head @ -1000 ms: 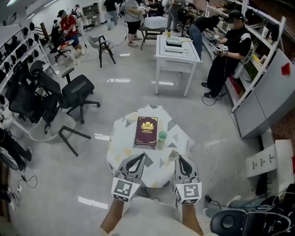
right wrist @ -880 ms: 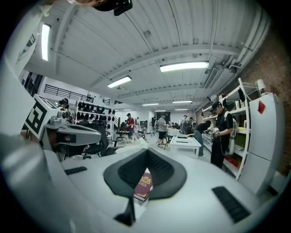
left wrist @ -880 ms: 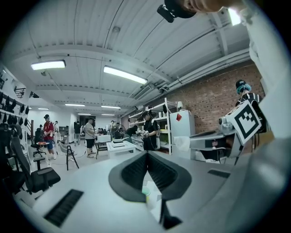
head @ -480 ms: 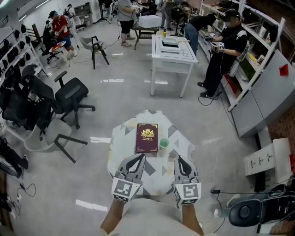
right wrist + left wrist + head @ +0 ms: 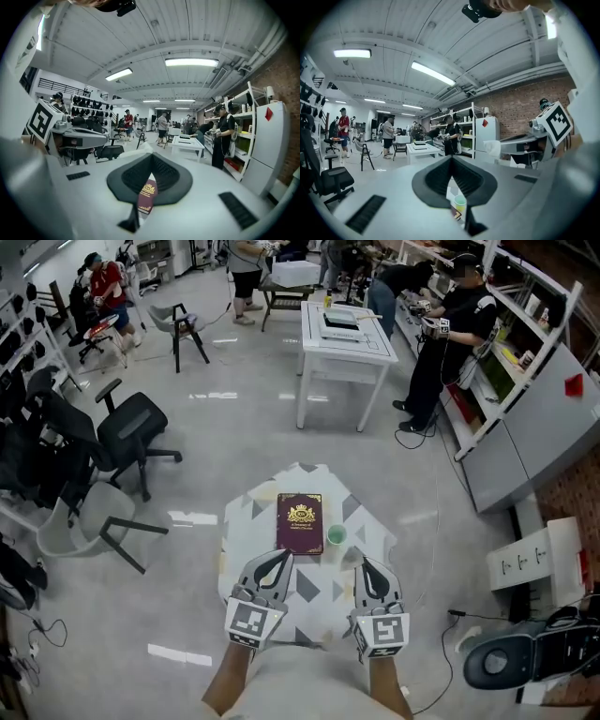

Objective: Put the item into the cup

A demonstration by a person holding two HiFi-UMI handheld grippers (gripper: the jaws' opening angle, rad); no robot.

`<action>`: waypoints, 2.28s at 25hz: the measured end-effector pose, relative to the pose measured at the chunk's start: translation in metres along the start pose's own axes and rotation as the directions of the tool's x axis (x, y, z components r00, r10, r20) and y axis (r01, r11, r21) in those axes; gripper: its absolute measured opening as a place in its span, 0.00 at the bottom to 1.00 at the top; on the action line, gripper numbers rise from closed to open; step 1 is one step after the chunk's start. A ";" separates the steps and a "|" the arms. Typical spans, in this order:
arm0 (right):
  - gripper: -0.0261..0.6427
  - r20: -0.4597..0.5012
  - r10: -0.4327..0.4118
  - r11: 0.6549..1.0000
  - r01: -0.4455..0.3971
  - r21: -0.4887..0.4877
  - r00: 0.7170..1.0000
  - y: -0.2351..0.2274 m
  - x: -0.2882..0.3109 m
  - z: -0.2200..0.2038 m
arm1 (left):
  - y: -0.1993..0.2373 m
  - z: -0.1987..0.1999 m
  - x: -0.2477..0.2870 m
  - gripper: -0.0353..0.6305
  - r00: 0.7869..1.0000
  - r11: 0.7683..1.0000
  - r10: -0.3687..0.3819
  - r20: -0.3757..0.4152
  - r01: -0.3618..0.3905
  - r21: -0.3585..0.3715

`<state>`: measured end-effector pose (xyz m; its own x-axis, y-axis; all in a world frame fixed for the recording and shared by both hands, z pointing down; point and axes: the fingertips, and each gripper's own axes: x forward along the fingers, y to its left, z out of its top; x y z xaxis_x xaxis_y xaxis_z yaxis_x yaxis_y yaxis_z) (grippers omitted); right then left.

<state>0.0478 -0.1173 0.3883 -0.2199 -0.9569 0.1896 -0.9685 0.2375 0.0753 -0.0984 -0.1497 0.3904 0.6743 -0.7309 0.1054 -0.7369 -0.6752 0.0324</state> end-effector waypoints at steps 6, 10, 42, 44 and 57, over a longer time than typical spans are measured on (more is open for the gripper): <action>0.05 -0.042 -0.032 0.999 0.033 0.008 0.999 0.004 0.009 -0.009 | 0.017 -0.010 0.008 0.07 1.000 1.000 -0.020 -0.010 0.020 -0.013; 0.05 -0.070 -0.039 0.999 0.040 0.007 0.997 0.001 0.013 -0.016 | 0.024 -0.018 0.012 0.07 1.000 0.999 -0.017 -0.023 0.016 -0.029; 0.05 -0.107 0.129 0.989 -0.120 0.090 0.986 -0.079 0.082 -0.057 | 0.001 -0.050 0.110 0.07 0.984 0.995 0.094 -0.150 -0.097 -0.011; 0.05 -0.121 0.133 0.988 -0.121 0.098 0.984 -0.080 0.085 -0.065 | 0.001 -0.055 0.115 0.07 0.983 0.996 0.090 -0.158 -0.093 -0.014; 0.05 -0.224 0.151 0.984 -0.124 0.128 0.963 -0.089 0.107 -0.120 | 0.002 -0.102 0.145 0.07 0.975 0.995 0.061 -0.212 -0.076 -0.064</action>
<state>0.1250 -0.2204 0.5194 -0.3314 -0.8481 0.4135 -0.9406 0.3311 -0.0747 -0.0067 -0.2464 0.5066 0.6028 -0.7331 0.3150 -0.7877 -0.6098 0.0882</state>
